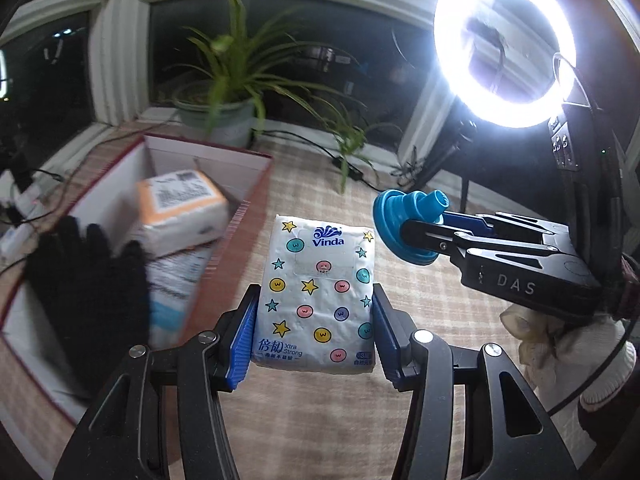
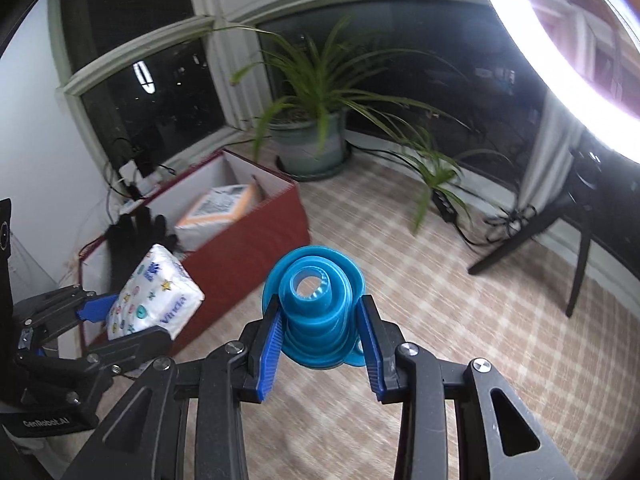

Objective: Organize soft objects
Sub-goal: 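Lift and carry the Vinda pack and funnel over the box with both tools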

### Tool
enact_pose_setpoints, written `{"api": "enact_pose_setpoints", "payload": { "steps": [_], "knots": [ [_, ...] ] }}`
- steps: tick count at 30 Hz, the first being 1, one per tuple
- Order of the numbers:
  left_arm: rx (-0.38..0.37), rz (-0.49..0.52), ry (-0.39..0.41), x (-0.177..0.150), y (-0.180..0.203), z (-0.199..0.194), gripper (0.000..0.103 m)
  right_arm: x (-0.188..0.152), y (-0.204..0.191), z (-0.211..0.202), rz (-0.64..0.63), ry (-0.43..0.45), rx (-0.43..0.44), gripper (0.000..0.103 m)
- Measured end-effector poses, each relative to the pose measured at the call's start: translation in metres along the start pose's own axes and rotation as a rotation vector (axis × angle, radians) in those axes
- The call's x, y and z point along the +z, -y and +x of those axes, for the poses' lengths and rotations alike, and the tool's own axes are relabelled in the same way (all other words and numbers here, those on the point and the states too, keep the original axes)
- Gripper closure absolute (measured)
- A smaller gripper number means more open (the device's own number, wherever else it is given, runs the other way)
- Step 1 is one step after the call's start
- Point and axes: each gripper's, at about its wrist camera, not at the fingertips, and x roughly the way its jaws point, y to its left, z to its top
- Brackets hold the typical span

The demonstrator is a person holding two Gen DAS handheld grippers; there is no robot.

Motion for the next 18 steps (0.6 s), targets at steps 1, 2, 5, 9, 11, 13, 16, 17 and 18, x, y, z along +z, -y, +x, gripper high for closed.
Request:
{"api": "enact_pose_setpoints", "payload": {
  "steps": [1,2,5,9,11,13,16,17,18],
  "knots": [
    [0.009,-0.004,0.007,0.0,-0.004,-0.005,0.052,0.003,-0.005,0.001,-0.006,0.001,0.008,0.07],
    [0.018,-0.01,0.013,0.001,-0.008,-0.009,0.052,0.005,-0.011,0.002,-0.014,0.001,0.019,0.07],
    [0.047,-0.047,0.026,0.001,-0.027,-0.019,0.052,0.012,-0.029,0.004,-0.042,0.002,0.043,0.07],
    [0.099,-0.088,0.037,0.0,-0.054,-0.03,0.052,0.019,-0.052,0.008,-0.082,0.003,0.073,0.07],
    [0.127,-0.112,0.039,-0.003,-0.068,-0.035,0.052,0.024,-0.065,0.01,-0.102,0.004,0.089,0.07],
    [0.155,-0.136,0.041,-0.005,-0.082,-0.04,0.052,0.028,-0.076,0.013,-0.12,0.003,0.101,0.07],
    [0.197,-0.177,0.045,-0.009,-0.102,-0.044,0.052,0.035,-0.096,0.019,-0.15,0.002,0.113,0.07],
    [0.208,-0.188,0.044,-0.01,-0.108,-0.044,0.052,0.037,-0.101,0.022,-0.156,-0.001,0.12,0.07],
    [0.222,-0.198,0.044,-0.011,-0.113,-0.045,0.052,0.039,-0.107,0.025,-0.16,-0.003,0.124,0.07]
  ]
}}
